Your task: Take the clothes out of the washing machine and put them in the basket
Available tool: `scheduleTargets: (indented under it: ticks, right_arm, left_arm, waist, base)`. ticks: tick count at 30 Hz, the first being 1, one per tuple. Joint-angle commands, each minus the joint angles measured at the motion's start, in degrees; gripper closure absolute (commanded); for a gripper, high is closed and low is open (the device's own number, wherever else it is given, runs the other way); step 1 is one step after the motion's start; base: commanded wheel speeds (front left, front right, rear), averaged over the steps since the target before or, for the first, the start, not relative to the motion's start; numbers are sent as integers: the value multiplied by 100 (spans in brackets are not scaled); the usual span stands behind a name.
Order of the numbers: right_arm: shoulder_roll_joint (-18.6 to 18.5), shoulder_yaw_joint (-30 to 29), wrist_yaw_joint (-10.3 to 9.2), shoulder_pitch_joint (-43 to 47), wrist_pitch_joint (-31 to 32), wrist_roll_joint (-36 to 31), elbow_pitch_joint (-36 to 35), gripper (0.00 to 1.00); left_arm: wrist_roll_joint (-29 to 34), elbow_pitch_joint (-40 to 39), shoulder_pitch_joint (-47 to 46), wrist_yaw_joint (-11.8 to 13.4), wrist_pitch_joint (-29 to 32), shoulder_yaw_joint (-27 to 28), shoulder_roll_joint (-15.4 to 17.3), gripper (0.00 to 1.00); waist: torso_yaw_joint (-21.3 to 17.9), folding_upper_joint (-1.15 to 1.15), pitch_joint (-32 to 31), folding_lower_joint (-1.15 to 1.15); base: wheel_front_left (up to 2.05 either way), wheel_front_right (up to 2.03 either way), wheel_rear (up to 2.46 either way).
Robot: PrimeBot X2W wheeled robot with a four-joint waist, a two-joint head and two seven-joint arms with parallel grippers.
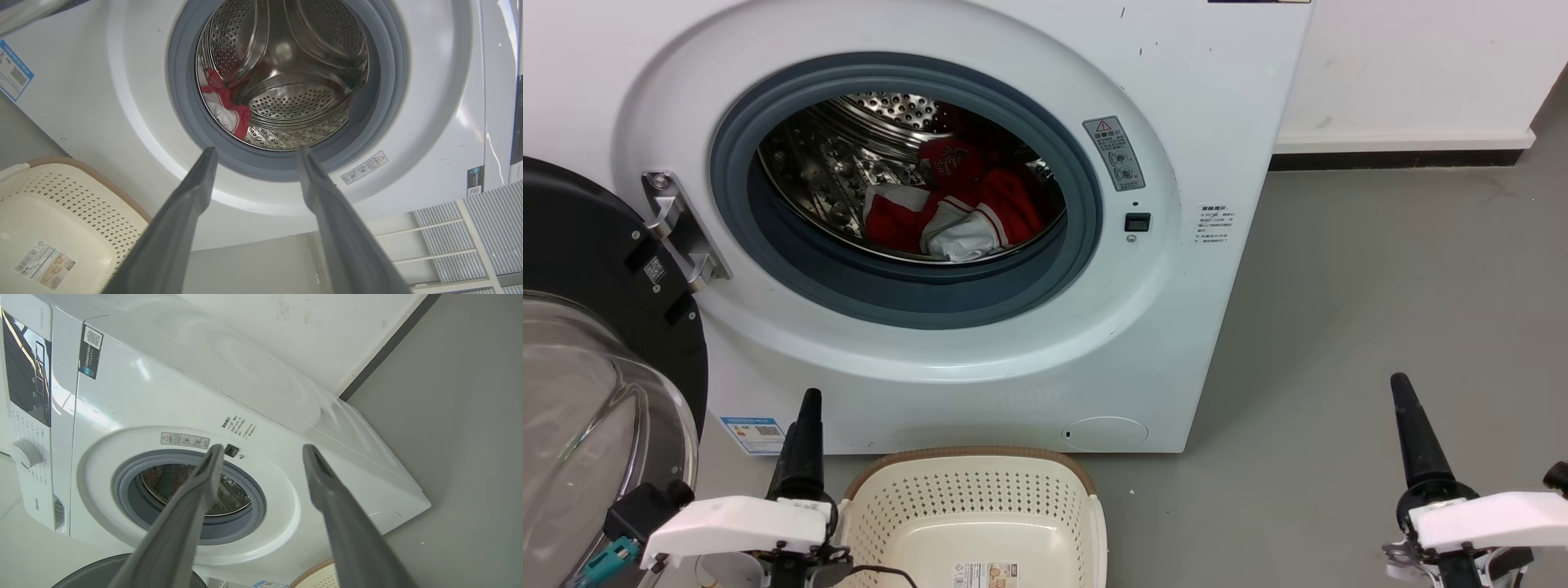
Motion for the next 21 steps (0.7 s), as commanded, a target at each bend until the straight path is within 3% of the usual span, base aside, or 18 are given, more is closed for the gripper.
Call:
scheduleTargets:
  ticks: [1, 9, 21]
  right_arm:
    - [-24, 49, 0, -28, -86, -420, -206, 0]
    - [-25, 189, 0, 89, -259, -1515, -443, 0]
    - [-26, 257, 0, 240, -475, -2547, -636, 0]
  left_arm:
    - [331, -172, -3, 81, -83, -49, 10, 0]
    - [1225, -341, 72, 246, -256, -198, 11, 0]
    - [2156, -570, 197, 384, -469, -334, 38, 0]
  waist:
    - [1, 0, 2, 0]
    - [-1, 0, 7, 0]
    - [-7, 0, 11, 0]
  base:
    - [0, 0, 0]
    - [0, 0, 0]
    - [0, 0, 0]
